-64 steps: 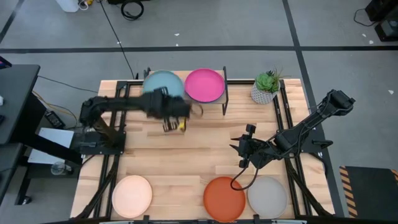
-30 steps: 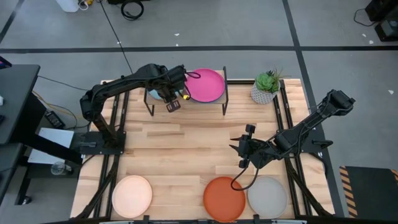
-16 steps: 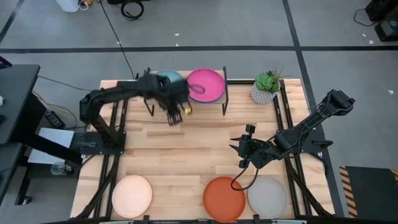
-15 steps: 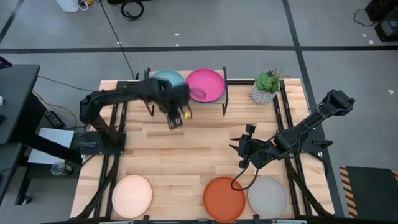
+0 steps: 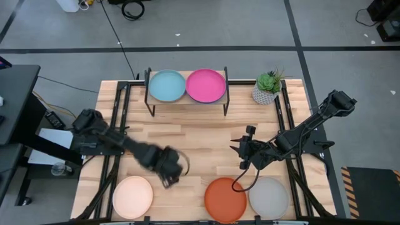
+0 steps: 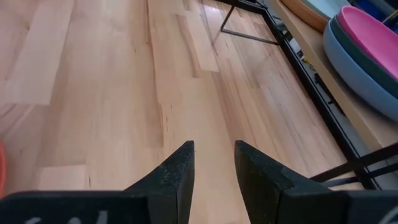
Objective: Place and stack plates onto a shelf
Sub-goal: Stack the light orange plate on top of the light blue plate on the shelf
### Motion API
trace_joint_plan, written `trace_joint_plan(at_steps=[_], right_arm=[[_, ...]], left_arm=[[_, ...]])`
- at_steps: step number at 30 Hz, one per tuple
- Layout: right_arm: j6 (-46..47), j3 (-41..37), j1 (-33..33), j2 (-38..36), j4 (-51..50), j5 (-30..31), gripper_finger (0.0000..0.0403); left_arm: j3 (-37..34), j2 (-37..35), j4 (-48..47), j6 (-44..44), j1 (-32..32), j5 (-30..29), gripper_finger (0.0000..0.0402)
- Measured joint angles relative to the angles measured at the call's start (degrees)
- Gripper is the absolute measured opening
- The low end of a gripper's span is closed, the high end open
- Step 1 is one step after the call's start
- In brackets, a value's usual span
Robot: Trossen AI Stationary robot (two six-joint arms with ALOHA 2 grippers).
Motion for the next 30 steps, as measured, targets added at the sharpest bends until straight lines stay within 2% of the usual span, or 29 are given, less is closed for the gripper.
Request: trace_joint_plan(at_steps=[6, 14, 20, 27, 30], right_arm=[[-3.47, 0.0, 0.0, 0.0, 1.9, 0.51, 0.0121], [-10.48, 0.0, -0.22, 0.0, 6.33, 1.54, 0.0121], [-14.33, 0.0, -1.47, 0.0, 8.92, 1.51, 0.0121], [-15.57, 0.0, -3.45, 0.0, 9.09, 0.58, 0.0121], [-15.96, 0.0, -4.17, 0.0, 9.13, -0.75, 0.0121]], left_arm=[[-5.4, 0.02, 13.71, -23.37, -10.03, -0.2, 0.0144], [-6.26, 3.86, 14.6, -43.15, -17.15, 0.41, 0.0144], [-6.28, 8.15, 16.97, -47.1, -17.63, 2.04, 0.0144], [-6.3, 12.12, 19.66, -48.3, -17.49, 9.44, 0.0144], [-6.3, 12.15, 20.08, -47.38, -17.48, 9.32, 0.0144]])
